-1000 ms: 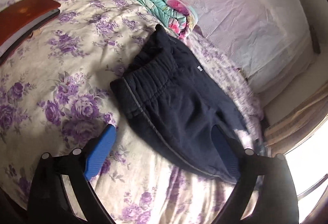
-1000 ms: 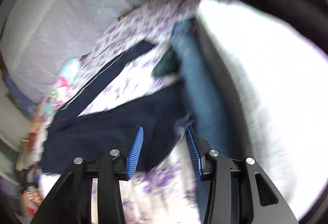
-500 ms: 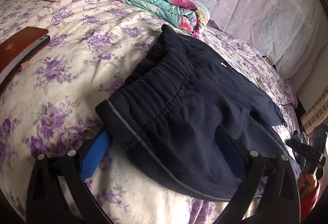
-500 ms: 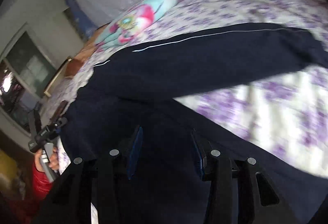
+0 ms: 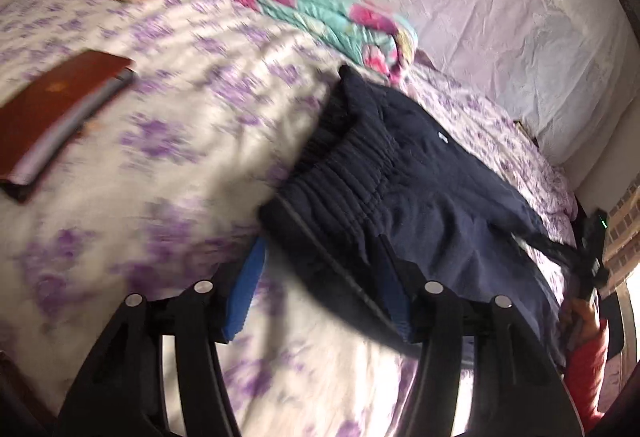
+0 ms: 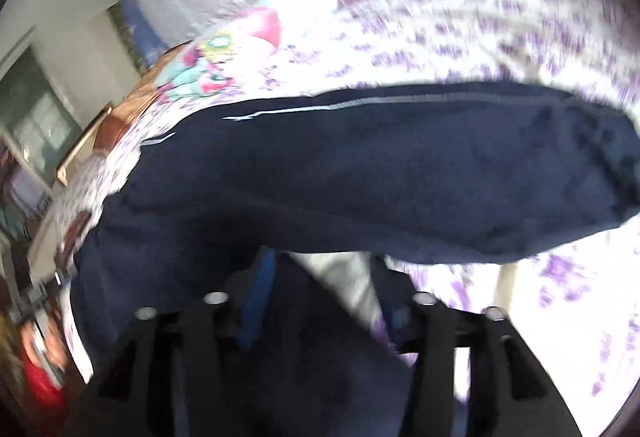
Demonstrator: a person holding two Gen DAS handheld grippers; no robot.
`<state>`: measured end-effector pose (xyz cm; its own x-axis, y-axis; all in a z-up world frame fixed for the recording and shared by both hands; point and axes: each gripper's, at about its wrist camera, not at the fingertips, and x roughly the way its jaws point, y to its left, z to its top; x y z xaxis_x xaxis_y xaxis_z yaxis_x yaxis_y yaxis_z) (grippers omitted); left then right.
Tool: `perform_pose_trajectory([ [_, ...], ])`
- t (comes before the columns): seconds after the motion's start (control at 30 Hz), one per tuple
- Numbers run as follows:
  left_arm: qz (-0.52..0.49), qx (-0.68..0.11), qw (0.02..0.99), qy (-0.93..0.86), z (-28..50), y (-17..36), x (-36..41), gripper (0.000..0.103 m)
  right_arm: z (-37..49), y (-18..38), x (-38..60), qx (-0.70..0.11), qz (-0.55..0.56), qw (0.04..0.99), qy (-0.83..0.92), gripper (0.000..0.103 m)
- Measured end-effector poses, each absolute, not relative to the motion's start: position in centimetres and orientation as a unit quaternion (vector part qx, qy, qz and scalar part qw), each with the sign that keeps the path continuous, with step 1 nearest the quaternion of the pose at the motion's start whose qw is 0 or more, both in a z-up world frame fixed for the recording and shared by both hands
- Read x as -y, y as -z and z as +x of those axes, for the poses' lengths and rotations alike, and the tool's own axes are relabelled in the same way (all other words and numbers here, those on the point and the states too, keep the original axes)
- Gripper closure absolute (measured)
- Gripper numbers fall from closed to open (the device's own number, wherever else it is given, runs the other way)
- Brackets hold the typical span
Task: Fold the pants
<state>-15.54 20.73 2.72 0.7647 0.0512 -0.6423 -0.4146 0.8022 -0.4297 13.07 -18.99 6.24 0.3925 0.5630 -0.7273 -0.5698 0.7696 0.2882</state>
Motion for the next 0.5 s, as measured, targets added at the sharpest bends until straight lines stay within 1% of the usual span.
perform_pose_trajectory([
  [0.03,-0.286,-0.311,0.897,-0.134,-16.0,-3.3,-20.9,0.045,12.0,-6.8,19.2,-0.42,-0.016,0.84,-0.343,0.043],
  [0.1,-0.286,-0.3,0.901,-0.129,-16.0,-4.4,-21.0,0.044,11.6,-7.6,18.7,-0.4,-0.022,0.841,-0.365,0.041],
  [0.2,-0.271,-0.294,0.912,-0.09,-13.5,-6.0,-19.6,0.044,12.0,-7.4,16.4,-0.403,-0.016,0.822,-0.401,0.039],
  [0.23,-0.26,-0.298,0.915,-0.083,-12.3,-6.2,-18.8,0.042,12.5,-7.1,15.7,-0.407,-0.017,0.819,-0.405,0.039],
  [0.27,-0.249,-0.305,0.916,-0.077,-11.3,-6.1,-18.1,0.034,13.3,-6.3,15.0,-0.418,-0.018,0.814,-0.403,0.037],
  [0.33,-0.218,-0.347,0.909,-0.073,-7.9,-4.6,-17.2,0.024,14.8,-4.1,14.7,-0.461,-0.016,0.794,-0.395,0.036],
  [0.4,-0.192,-0.367,0.905,-0.1,-6.0,-2.7,-17.0,0.023,15.0,-3.7,15.9,-0.461,0.02,0.785,-0.414,0.036],
  [0.47,-0.164,-0.37,0.908,-0.111,-5.7,-3.3,-16.0,0.016,14.8,-4.2,17.1,-0.469,0.031,0.78,-0.413,0.037],
  [0.5,-0.155,-0.369,0.909,-0.115,-5.7,-4.2,-15.4,0.015,14.6,-4.7,17.8,-0.463,0.036,0.785,-0.41,0.036],
])
